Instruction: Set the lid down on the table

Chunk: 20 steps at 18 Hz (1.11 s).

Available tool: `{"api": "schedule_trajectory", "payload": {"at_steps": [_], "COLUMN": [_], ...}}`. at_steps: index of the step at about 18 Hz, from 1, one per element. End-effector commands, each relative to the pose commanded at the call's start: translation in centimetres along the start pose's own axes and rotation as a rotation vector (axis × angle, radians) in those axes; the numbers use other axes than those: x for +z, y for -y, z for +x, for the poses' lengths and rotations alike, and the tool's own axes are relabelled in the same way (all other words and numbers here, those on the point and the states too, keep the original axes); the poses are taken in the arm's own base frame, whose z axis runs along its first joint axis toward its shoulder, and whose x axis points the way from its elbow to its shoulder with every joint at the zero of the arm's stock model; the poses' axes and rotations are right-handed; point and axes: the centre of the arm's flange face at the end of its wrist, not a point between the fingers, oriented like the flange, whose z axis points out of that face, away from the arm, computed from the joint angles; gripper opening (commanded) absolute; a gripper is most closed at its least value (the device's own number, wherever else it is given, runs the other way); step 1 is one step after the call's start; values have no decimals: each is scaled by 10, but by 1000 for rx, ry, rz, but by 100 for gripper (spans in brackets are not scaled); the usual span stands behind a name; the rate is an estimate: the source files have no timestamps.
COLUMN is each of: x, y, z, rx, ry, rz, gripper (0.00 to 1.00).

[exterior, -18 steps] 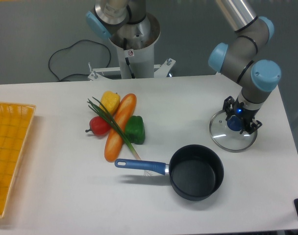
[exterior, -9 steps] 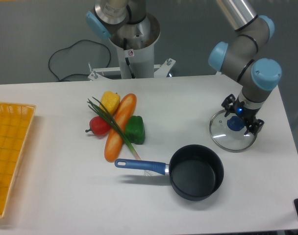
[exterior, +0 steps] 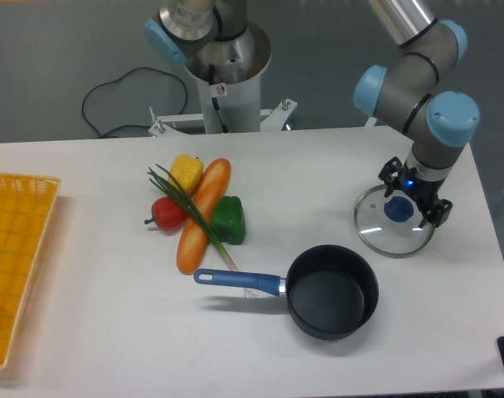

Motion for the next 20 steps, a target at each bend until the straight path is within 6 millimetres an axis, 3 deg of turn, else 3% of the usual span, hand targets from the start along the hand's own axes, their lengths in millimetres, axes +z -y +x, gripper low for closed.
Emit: {"api": "schedule_trajectory", "payload": {"at_steps": [5,12,20], "x": [-20,-73,-97], "y": [6,39,46], "z": [0,2,4], "rx": [8,-20,-30], "ry": [7,-35,-65], "rz": [-2,5,7], "gripper": [100,100,100]}}
